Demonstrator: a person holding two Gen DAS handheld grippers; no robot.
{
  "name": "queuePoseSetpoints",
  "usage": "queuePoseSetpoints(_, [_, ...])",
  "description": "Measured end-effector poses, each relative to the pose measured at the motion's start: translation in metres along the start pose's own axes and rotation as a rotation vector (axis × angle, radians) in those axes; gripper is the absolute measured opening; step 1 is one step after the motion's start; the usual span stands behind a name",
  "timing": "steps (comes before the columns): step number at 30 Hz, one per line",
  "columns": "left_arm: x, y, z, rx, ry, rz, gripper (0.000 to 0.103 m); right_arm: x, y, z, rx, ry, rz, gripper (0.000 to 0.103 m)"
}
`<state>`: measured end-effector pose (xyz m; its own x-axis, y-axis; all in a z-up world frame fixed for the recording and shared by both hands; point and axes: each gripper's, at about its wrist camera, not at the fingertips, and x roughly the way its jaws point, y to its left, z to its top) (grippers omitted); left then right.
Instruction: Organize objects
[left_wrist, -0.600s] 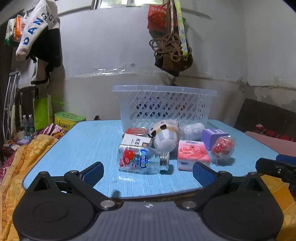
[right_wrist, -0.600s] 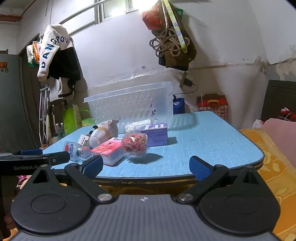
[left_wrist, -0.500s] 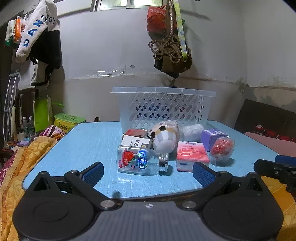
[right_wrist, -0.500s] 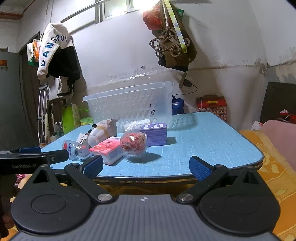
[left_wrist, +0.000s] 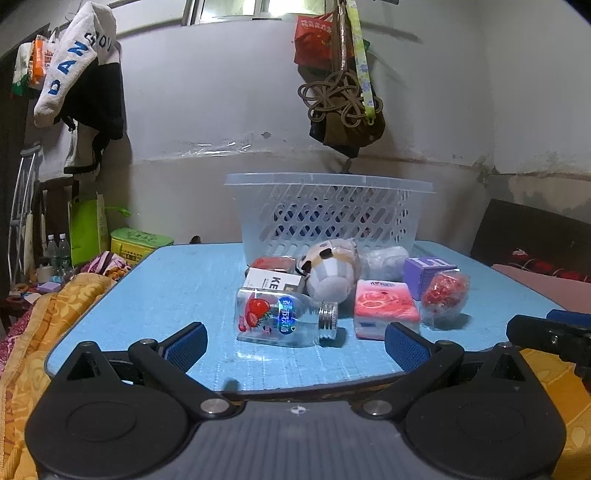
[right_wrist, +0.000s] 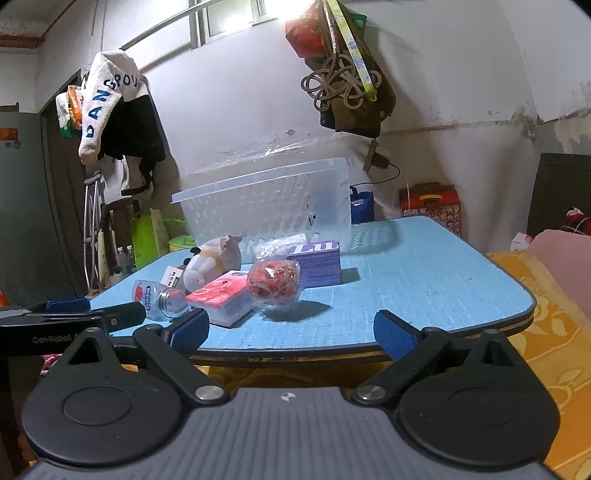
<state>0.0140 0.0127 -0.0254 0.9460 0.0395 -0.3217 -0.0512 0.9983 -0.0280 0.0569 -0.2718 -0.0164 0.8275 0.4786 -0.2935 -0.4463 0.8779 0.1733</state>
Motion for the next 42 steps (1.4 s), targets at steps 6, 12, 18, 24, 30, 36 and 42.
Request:
queuePoseSetpoints(6, [-0.0006, 0.0001, -0.0006, -0.003, 0.008, 0.001, 0.103, -0.0009, 0.0033, -0.0001, -0.013, 0.002, -0.004, 0.1])
queuePoseSetpoints(12, [-0.0001, -0.0011, -0.0008, 0.003, 0.019, 0.008, 0.103, -0.0007, 0.002, -0.0007, -0.002, 0.011, -0.002, 0.101])
queuePoseSetpoints(18, [0.0008, -0.0016, -0.0017, 0.009, 0.031, 0.009, 0.103, -0.0003, 0.0019, -0.0008, 0.0, 0.014, -0.008, 0.103])
queuePoseSetpoints(24, [0.0033, -0.0018, -0.0035, 0.009, 0.047, 0.007, 0.103, 0.0002, 0.0035, -0.0025, -0.004, 0.025, 0.005, 0.103])
queuePoseSetpoints(30, [0.0044, -0.0009, -0.0048, 0.01, 0.056, 0.009, 0.103, 0.002, 0.0038, -0.0036, 0.003, 0.035, 0.0, 0.103])
queuePoseSetpoints(36, [0.0052, -0.0005, -0.0051, 0.007, 0.062, 0.011, 0.103, 0.0025, 0.0025, -0.0035, 0.014, 0.042, -0.007, 0.103])
queuePoseSetpoints(42, [0.0053, -0.0003, -0.0052, 0.004, 0.066, 0.011, 0.103, 0.0022, 0.0016, -0.004, 0.019, 0.044, -0.009, 0.103])
